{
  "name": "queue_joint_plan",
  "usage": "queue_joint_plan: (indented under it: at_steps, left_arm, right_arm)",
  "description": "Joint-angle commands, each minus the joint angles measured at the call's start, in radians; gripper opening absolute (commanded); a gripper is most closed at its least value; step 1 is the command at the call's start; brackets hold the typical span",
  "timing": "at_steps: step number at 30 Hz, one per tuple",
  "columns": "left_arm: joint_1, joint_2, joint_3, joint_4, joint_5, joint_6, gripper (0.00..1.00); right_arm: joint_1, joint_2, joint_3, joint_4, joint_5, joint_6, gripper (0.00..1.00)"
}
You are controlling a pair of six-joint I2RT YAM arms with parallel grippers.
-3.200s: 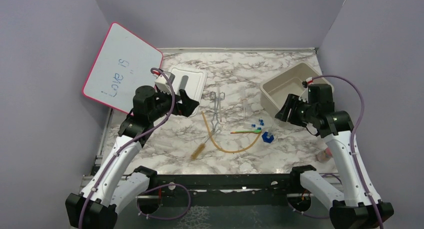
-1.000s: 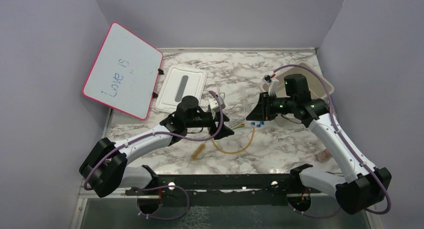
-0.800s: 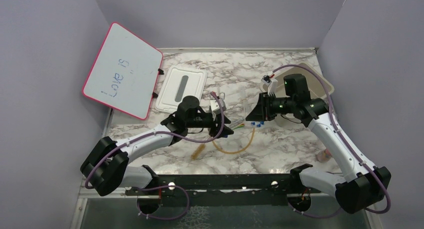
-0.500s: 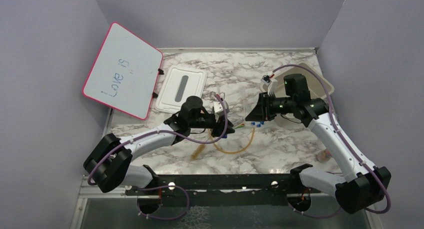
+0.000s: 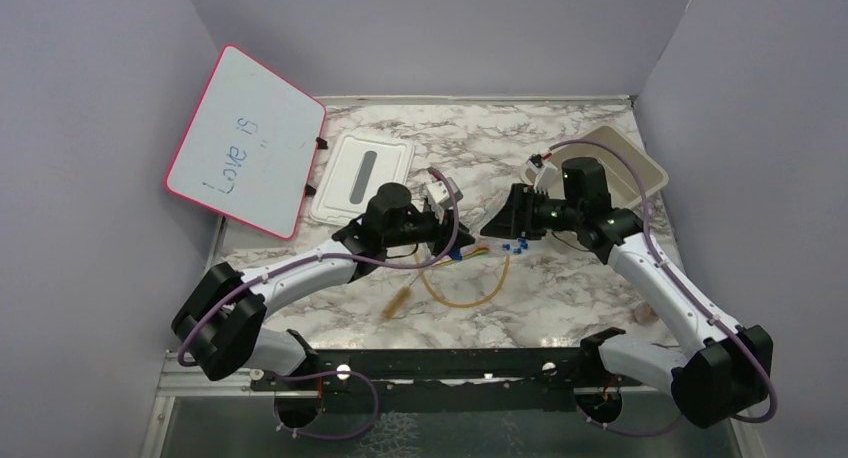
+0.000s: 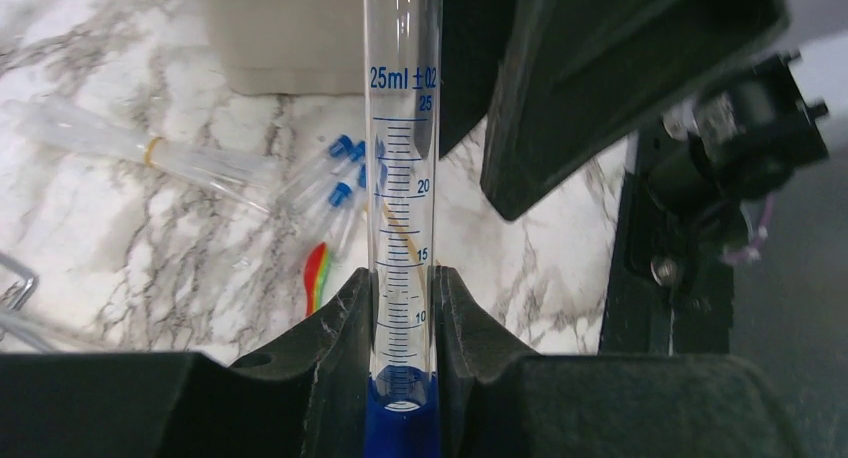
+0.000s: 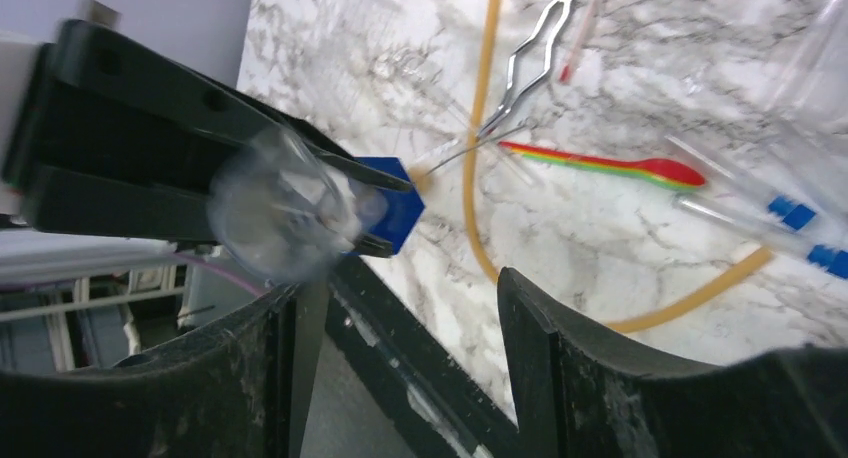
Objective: Organize the chemistry lab equipment
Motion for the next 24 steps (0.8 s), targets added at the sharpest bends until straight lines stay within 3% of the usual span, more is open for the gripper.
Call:
queue_joint_plan:
  at_steps: [1,5,10,17,24]
  left_arm:
    - [0.0,0.034,0.066,0.039,-0.208,-0.211,0.0]
    - [0.0,0.072,0.108,0.036,-0.228,-0.334,0.0]
    - [0.0,0.102,0.134,0.033,-0.211,-0.453,0.0]
    - [0.0,0.098,0.138,0.024,-0.207,-0.487,0.0]
    - [0.0,0.089,0.133,0.024,-0.207,-0.484,0.0]
  right_arm:
    - [0.008,-0.013,-0.073,0.245,0.133,0.197,0.7]
    - [0.023,-0.02,-0.109,0.372,0.233,0.285,0.72]
    - [0.039,-0.003,-0.12,0.503,0.226,0.338,0.71]
    - [0.055,0.026,-0.124,0.495,0.33,0.403,0.56]
    - [0.076,0.091,-0.129,0.534,0.277,0.436,0.47]
